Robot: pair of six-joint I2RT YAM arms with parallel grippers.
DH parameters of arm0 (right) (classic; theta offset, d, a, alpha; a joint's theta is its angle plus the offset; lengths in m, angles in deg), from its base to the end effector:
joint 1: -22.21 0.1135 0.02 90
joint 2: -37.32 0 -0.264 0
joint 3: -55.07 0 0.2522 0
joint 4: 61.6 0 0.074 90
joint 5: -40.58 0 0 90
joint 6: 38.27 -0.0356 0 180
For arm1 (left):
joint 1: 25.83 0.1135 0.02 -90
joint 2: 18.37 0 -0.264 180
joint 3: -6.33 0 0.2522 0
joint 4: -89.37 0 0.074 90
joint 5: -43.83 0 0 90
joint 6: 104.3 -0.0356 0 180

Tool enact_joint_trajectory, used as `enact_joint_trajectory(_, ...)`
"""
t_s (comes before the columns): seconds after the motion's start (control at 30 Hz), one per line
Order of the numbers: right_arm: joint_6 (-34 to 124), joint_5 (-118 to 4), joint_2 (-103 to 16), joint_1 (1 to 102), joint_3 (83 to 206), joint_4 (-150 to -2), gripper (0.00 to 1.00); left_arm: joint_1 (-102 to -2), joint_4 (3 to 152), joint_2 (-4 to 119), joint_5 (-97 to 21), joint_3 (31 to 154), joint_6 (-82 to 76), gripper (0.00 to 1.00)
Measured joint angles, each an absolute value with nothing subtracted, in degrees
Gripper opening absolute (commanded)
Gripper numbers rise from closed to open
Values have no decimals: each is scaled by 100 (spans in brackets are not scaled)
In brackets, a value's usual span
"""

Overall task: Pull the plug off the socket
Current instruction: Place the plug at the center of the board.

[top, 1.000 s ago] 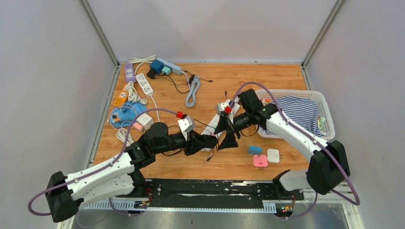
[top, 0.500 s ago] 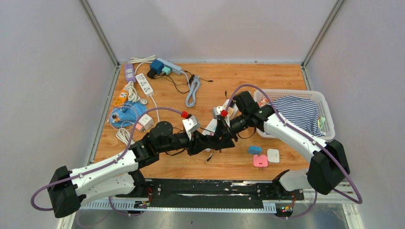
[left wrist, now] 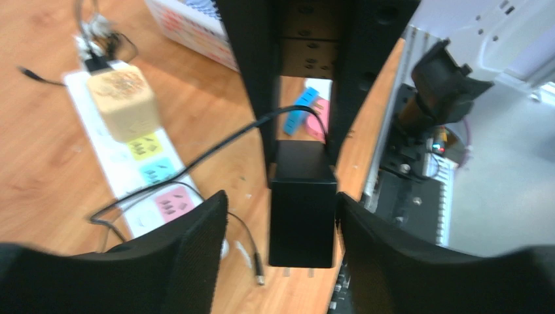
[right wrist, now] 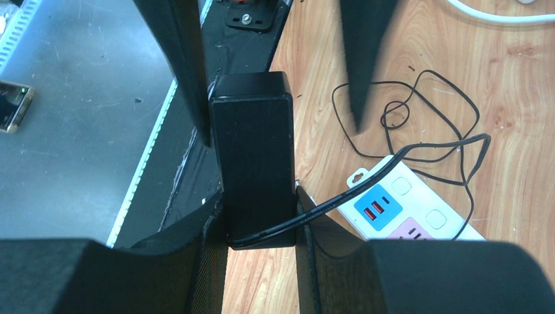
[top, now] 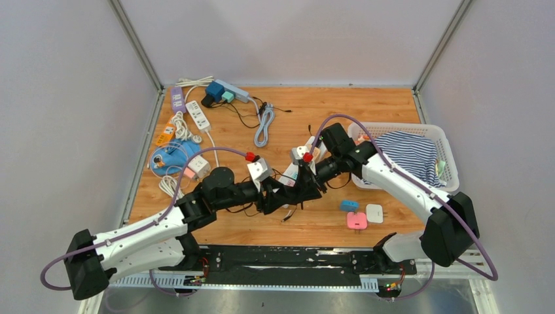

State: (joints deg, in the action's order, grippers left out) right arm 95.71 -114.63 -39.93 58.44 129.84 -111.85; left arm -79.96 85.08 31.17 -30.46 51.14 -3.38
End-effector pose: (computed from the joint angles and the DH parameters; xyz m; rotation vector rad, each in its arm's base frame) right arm 0.1967 0.1842 0.2893 -1.7119 1.3242 1.3020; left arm 0.1135 -0.1734 0.2766 0.8756 1.6246 -1.0546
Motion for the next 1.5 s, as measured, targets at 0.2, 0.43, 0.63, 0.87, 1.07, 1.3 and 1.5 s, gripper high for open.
enact_joint_trajectory(0.2,10273,-11321,-4011,5870,13288,-11974,0,-7991,8648,2107,-3591,4596,-325,92)
enact_joint_trajectory(0.43,10511,-11088,-4100,5820,13347,-12283,0,-7991,8668,840,-4622,3647,-34,95)
enact_joint_trajectory(0.63,10513,-10978,-4183,5591,13417,-12315,0,-7991,8591,678,-5352,3269,427,93)
enact_joint_trajectory(0.87,10513,-10950,-4183,5440,13424,-12320,0,-7989,8375,1399,-6244,3249,886,91)
enact_joint_trajectory(1.07,10513,-10945,-4210,5405,13424,-12318,0,-7989,8036,2250,-7186,3256,1548,86)
enact_joint_trajectory(1.3,10513,-10941,-4295,5405,13424,-12320,0,-7989,6998,2997,-8106,3660,2643,80)
enact_joint_trajectory(1.5,10513,-10941,-4321,5403,13424,-12320,0,-7924,7037,3283,-8132,3704,3026,75)
